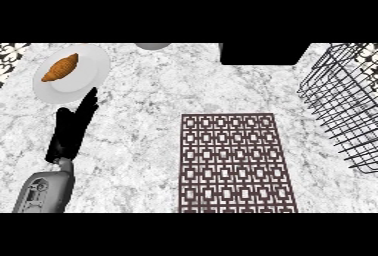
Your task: Pick the squash from the placemat and place it in the basket
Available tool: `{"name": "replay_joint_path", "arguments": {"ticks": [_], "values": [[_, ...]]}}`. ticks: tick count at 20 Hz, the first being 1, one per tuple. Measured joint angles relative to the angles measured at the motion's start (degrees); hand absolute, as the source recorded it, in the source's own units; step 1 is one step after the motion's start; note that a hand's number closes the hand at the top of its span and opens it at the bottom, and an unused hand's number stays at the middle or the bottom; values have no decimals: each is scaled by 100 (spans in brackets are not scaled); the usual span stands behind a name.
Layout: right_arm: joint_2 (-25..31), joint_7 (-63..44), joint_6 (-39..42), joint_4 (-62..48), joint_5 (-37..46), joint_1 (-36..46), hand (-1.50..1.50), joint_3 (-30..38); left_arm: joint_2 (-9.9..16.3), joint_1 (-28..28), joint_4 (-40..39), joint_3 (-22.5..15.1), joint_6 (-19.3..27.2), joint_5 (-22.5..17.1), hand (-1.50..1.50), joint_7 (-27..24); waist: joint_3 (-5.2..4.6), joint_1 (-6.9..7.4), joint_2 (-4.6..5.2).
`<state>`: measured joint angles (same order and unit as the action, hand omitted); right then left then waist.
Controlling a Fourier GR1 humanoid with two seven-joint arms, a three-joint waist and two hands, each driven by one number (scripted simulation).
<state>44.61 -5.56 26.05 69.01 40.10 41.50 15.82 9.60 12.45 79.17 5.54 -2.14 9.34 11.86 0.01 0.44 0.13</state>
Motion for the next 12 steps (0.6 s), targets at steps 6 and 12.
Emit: {"name": "replay_joint_path", "arguments": {"ticks": [6, 12], "values": [[-300, 79, -157, -822, -207, 19, -150, 239, 52, 22, 53, 37, -43, -20, 0, 84, 0, 9, 2], [-531, 414, -570, -1358, -444, 0, -150, 515, 2, -150, 137, -2, -75, -29, 0, 15, 2, 11, 1]]}}
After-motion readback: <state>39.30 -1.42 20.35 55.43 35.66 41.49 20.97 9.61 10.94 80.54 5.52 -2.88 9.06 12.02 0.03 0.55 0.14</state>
